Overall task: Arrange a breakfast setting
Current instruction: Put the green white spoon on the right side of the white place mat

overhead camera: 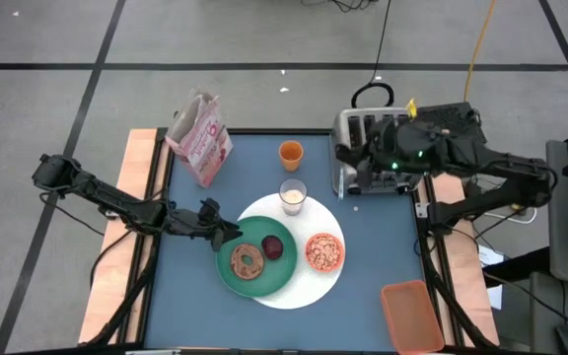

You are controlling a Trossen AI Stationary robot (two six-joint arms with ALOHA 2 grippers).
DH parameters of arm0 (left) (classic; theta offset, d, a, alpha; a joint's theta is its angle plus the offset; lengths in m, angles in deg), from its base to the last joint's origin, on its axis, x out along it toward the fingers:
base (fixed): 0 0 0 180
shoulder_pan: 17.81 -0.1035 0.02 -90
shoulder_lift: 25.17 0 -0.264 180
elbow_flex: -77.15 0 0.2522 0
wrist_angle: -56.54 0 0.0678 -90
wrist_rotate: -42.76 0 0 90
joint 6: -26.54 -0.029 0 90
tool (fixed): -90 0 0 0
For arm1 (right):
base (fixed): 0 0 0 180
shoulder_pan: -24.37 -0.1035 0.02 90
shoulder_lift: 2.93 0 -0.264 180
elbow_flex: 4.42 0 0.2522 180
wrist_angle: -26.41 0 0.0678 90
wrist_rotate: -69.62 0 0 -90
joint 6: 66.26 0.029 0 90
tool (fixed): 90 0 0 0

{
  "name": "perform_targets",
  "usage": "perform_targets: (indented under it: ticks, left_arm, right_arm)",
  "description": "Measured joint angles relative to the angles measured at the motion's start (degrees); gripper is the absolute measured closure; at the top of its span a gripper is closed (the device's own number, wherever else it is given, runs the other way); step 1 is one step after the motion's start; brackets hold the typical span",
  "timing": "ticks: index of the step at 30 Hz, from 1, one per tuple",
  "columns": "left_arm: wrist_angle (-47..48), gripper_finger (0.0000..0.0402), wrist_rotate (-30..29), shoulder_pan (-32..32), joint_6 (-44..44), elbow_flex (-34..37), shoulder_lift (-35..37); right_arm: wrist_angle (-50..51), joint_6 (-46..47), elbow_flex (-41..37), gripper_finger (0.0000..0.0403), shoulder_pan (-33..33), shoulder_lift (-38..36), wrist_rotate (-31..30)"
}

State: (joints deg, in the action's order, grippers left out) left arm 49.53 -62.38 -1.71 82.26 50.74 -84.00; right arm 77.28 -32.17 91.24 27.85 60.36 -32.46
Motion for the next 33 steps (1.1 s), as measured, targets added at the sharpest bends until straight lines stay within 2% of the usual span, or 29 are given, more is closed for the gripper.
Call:
perform_targets:
  ticks: [5, 10, 22, 27, 33]
  left_arm:
    - [0.0, 0.0199, 0.0, 0.0, 0.0, 0.0, 0.0]
    - [0.0, 0.0199, 0.0, 0.0, 0.0, 0.0, 0.0]
    - [0.0, 0.0199, 0.0, 0.0, 0.2, 0.0, 0.0]
    - [0.0, 0.0199, 0.0, 0.0, 0.1, 0.0, 0.0]
    - [0.0, 0.0199, 0.0, 0.0, 0.0, 0.0, 0.0]
  right_arm:
    - [-3.1, 5.4, -7.7, 0.0389, -5.8, -2.3, -4.1]
    - [-8.9, 10.4, -16.6, 0.0389, -10.3, -8.2, -7.4]
    - [-25.6, 25.7, -42.4, 0.0389, -16.5, -20.7, -7.6]
    - [-26.5, 31.0, -48.0, 0.0389, -18.9, -23.6, -5.9]
    - [-26.5, 33.2, -51.3, 0.0389, -21.3, -24.4, -5.9]
